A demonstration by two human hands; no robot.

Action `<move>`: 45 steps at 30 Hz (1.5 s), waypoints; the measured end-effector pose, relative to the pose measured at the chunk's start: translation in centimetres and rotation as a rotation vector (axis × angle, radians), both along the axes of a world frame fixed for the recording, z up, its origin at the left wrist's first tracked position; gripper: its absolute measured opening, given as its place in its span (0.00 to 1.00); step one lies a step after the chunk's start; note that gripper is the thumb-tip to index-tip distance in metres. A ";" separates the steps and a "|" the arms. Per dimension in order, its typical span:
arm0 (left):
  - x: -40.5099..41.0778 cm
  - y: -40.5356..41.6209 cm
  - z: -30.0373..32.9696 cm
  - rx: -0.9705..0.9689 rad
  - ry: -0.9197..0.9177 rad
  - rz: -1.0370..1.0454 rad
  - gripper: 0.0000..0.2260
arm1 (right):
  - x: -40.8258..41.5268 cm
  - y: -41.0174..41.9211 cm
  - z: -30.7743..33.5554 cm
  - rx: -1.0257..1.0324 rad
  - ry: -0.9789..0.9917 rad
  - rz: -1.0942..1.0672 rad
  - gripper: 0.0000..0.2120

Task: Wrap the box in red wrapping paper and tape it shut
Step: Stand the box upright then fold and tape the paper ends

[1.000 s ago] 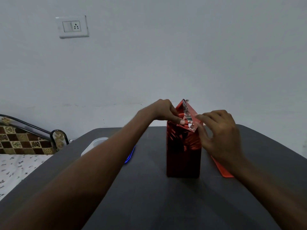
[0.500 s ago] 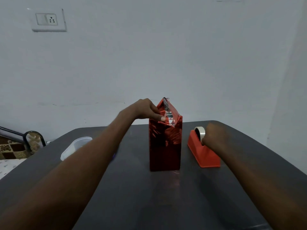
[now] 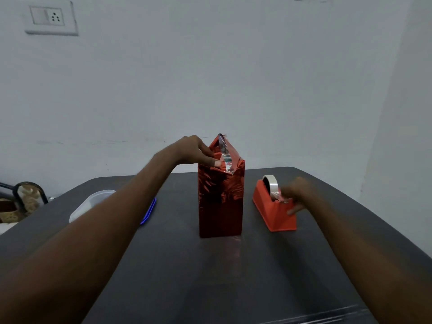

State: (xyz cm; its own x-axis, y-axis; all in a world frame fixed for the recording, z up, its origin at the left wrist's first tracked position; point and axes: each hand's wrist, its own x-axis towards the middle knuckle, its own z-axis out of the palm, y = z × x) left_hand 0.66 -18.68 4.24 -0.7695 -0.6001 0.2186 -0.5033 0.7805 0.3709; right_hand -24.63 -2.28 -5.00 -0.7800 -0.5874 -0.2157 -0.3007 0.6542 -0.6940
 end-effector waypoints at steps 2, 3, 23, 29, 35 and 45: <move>0.0 -0.2 0.0 0.008 0.006 -0.001 0.21 | 0.5 0.4 0.4 -0.063 -0.066 -0.008 0.08; 0.0 -0.3 -0.1 0.011 0.009 -0.003 0.21 | 0.6 0.7 0.5 -0.136 -0.097 -0.019 0.08; 0.0 -1.2 -0.4 0.039 0.012 -0.020 0.25 | 1.6 2.4 -9.2 -0.750 -0.427 -0.436 0.05; 0.0 -1.2 -0.4 0.053 0.026 -0.028 0.27 | 4.1 3.2 -11.0 -0.842 -0.415 -0.469 0.05; 0.3 -0.8 -0.8 0.010 0.051 0.019 0.21 | 5.5 2.6 -4.4 -0.992 -0.258 -0.189 0.03; 0.7 0.1 -1.3 0.018 0.108 0.015 0.14 | 12.4 -3.3 11.0 -0.686 0.125 0.546 0.03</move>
State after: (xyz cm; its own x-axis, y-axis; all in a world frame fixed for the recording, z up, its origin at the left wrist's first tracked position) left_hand 1.31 -18.61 2.97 -0.7330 -0.6159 0.2887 -0.4715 0.7660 0.4370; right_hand -12.19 -5.62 5.96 -0.3476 -0.8532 0.3889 -0.5495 -0.1508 -0.8218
